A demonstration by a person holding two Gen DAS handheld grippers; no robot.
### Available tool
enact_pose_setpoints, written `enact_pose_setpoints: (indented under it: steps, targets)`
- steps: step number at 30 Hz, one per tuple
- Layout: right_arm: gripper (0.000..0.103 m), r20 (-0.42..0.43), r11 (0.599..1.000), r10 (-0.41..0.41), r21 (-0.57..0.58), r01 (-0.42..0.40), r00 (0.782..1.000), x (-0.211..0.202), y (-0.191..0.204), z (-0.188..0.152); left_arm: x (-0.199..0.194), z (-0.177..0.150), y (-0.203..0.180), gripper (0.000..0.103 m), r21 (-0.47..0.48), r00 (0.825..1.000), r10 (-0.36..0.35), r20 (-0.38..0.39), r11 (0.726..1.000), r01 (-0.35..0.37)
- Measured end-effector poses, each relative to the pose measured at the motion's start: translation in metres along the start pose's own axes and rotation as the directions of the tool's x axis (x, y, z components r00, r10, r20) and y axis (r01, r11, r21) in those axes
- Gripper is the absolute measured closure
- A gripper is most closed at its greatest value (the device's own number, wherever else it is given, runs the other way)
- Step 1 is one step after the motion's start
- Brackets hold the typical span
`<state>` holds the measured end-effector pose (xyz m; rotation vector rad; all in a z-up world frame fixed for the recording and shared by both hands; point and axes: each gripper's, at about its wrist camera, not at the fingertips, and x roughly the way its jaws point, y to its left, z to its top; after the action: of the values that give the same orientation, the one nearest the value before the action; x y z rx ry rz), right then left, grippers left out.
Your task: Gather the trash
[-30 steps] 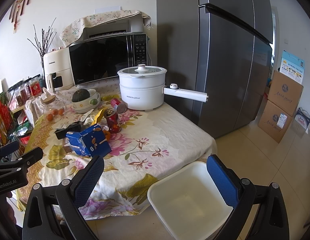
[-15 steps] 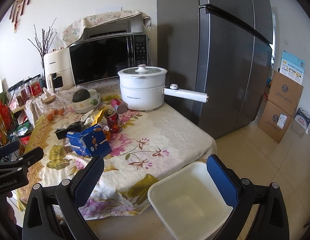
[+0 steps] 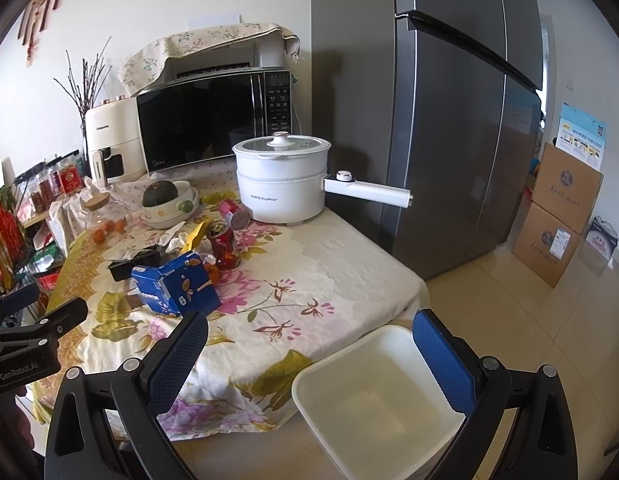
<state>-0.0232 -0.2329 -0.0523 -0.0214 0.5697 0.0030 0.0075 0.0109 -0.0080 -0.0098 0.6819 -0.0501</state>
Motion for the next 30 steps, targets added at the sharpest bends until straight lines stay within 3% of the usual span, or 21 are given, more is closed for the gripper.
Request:
enact_pose_setpoints:
  steps: [9, 17, 20, 24, 27, 30]
  targets:
    - [0.000, -0.008, 0.998, -0.019, -0.058, 0.019, 1.000, -0.002, 0.007, 0.015, 0.006, 0.001, 0.005, 0.001, 0.004, 1.000, 0.009, -0.027, 1.000, -0.009]
    - [0.000, -0.100, 0.991, 0.077, -0.097, -0.087, 0.992, 0.018, 0.022, 0.057, 0.021, 0.032, 0.023, 0.001, 0.031, 0.997, 0.021, -0.074, 0.999, -0.018]
    - [0.000, -0.130, 0.988, 0.095, -0.112, -0.110, 0.987, 0.035, 0.033, 0.075, 0.034, 0.046, 0.033, 0.001, 0.031, 0.994, -0.009, -0.110, 0.999, 0.012]
    - [0.000, -0.191, 0.983, 0.106, -0.126, -0.131, 0.976, 0.071, 0.046, 0.086, 0.064, 0.057, 0.058, 0.001, -0.055, 0.977, -0.077, -0.201, 0.996, 0.067]
    - [0.000, -0.251, 0.982, 0.135, -0.091, -0.162, 0.958, 0.106, 0.049, 0.077, 0.088, 0.055, 0.076, 0.001, -0.120, 0.972, -0.100, -0.213, 0.990, 0.076]
    - [0.000, -0.335, 0.984, 0.118, -0.085, -0.155, 0.935, 0.136, 0.049, 0.061, 0.109, 0.047, 0.079, 0.001, -0.090, 0.970, -0.076, -0.233, 0.994, 0.056]
